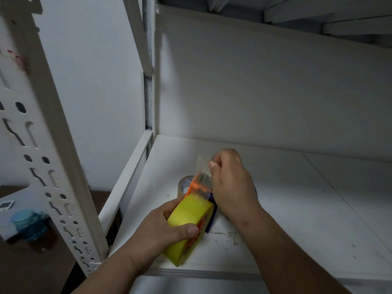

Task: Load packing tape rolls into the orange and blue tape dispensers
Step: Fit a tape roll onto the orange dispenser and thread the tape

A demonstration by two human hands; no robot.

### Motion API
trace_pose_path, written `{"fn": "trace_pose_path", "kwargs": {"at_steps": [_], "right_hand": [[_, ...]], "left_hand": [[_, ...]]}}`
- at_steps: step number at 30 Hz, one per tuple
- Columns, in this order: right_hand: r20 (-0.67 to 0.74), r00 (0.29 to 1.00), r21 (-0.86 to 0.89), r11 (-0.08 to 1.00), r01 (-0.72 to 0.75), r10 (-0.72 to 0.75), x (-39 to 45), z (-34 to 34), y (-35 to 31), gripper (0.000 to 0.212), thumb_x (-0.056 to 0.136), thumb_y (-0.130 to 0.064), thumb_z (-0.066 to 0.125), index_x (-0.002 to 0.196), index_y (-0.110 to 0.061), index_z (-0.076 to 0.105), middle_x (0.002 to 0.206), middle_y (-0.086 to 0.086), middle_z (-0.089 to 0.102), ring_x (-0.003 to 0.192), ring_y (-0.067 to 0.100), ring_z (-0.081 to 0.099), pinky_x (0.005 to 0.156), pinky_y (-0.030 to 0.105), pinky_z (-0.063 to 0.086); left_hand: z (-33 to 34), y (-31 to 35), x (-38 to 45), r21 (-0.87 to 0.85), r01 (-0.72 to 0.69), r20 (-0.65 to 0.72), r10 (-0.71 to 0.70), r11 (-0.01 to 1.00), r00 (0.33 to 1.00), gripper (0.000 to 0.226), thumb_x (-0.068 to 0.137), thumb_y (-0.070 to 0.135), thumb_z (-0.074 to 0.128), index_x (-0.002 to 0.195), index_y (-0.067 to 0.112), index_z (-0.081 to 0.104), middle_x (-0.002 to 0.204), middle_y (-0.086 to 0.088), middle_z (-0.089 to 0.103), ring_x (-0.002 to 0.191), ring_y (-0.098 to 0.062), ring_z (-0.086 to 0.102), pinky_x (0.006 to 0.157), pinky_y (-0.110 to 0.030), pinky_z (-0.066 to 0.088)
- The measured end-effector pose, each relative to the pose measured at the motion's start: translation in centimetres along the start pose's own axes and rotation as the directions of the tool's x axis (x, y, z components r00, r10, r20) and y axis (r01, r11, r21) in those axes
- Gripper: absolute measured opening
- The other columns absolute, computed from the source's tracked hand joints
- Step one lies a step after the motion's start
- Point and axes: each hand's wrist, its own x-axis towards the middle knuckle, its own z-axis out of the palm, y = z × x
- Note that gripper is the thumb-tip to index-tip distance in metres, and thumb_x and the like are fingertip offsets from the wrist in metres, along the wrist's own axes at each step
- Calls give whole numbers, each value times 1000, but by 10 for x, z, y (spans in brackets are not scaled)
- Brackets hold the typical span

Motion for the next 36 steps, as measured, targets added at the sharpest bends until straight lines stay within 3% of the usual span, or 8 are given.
{"fn": "trace_pose_path", "kwargs": {"at_steps": [4, 10, 15, 20, 22, 28, 32, 36], "right_hand": [[9, 999, -4, 999, -34, 34, 6, -3, 1, 18, 97, -27, 46, 81, -26, 36, 74, -10, 45, 61, 3, 43, 52, 33, 34], [8, 1000, -76, 997, -18, 18, 10, -1, 2, 18, 99, -29, 42, 85, -26, 31, 60, -14, 39, 51, 0, 37, 43, 26, 24], [39, 999, -106, 994, 28, -24, 9, -2, 3, 16, 100, -25, 39, 88, -21, 29, 56, -16, 33, 46, 2, 32, 43, 27, 20], [46, 999, -51, 999, -6, 8, 12, -4, 3, 15, 100, -23, 38, 89, -22, 28, 56, -15, 37, 47, 2, 36, 42, 22, 19], [38, 999, -48, 999, -1, 3, 12, -5, 2, 16, 100, -23, 38, 89, -23, 27, 55, -13, 39, 46, 3, 38, 42, 22, 20], [33, 999, -44, 999, -9, 11, 14, -5, 0, 17, 101, -27, 35, 87, -24, 25, 55, -7, 44, 48, 11, 44, 42, 25, 27], [31, 1000, -46, 999, 2, -1, 13, -2, 0, 16, 101, -29, 34, 87, -25, 25, 57, -4, 49, 50, 15, 50, 46, 33, 39], [9, 1000, -47, 999, 28, -28, 14, 0, -1, 16, 101, -27, 34, 87, -25, 25, 56, -4, 49, 49, 16, 50, 44, 32, 37]], "left_hand": [[1, -2, 1, -14, -22, -29, 21, 1000, 999, 68, 46, 39, 89, 112, 31, 74, 106, -9, 79, 99, -32, 74, 88, -45, 60], [8, -3, 2, 37, -100, -193, 105, 994, 975, 47, 46, 52, 82, 92, 55, 75, 93, 12, 81, 84, -8, 77, 66, -20, 58], [13, -6, 4, 31, -123, -285, 127, 992, 950, 41, 49, 59, 76, 88, 45, 78, 90, 11, 80, 79, -8, 76, 62, -17, 56], [3, -7, 1, -4, -52, -91, 51, 999, 995, 51, 55, 48, 78, 106, 48, 73, 105, 5, 79, 95, -15, 75, 81, -31, 59], [2, -8, 1, -22, -39, -73, 37, 999, 997, 55, 56, 43, 79, 110, 44, 73, 108, 3, 78, 98, -17, 74, 84, -32, 59], [10, -7, 1, -65, -106, -199, 91, 992, 976, 54, 51, 43, 82, 105, 37, 77, 98, 2, 81, 89, -16, 77, 69, -22, 59], [11, -10, 3, -45, -116, -256, 100, 992, 962, 64, 47, 46, 82, 108, 30, 74, 95, 6, 81, 87, -15, 77, 68, -21, 60], [11, -10, 4, 5, -119, -301, 115, 993, 947, 62, 44, 52, 80, 103, 35, 75, 92, 11, 81, 85, -9, 76, 72, -22, 58]]}}
